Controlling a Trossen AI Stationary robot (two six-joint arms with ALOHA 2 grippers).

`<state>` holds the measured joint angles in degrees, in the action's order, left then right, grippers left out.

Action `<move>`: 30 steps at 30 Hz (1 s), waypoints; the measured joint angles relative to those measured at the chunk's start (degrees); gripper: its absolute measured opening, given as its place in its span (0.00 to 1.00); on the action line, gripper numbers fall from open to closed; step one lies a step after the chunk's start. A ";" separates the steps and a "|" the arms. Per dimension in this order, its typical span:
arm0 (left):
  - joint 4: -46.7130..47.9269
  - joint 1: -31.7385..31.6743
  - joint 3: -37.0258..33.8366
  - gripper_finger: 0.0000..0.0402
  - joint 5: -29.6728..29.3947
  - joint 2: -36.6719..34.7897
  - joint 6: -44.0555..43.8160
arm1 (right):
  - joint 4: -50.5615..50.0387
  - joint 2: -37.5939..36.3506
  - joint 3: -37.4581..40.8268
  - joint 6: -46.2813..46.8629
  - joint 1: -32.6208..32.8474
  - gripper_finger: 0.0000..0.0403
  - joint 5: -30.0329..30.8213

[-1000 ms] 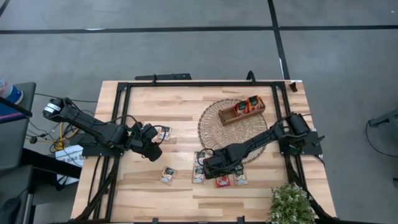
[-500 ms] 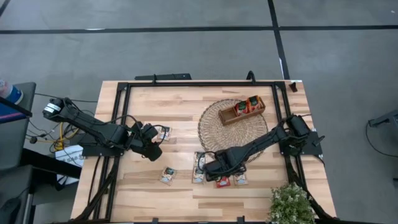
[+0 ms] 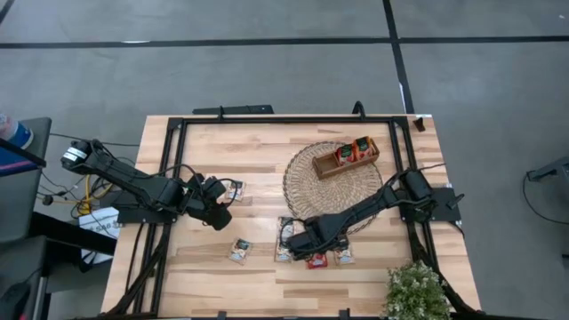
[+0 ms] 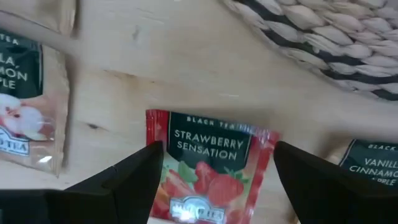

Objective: Pick & Place Tea
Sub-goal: Put the red tea pack into the middle compartment of the brown organizer

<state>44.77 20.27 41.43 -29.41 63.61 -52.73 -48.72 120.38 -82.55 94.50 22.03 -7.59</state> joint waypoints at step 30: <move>0.14 0.00 0.00 0.54 0.02 -0.02 0.66 | -0.53 0.42 -0.10 -3.08 0.01 0.68 -0.14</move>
<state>44.91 20.27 41.43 -29.39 63.59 -52.07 -49.25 120.79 -82.65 91.42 22.04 -7.74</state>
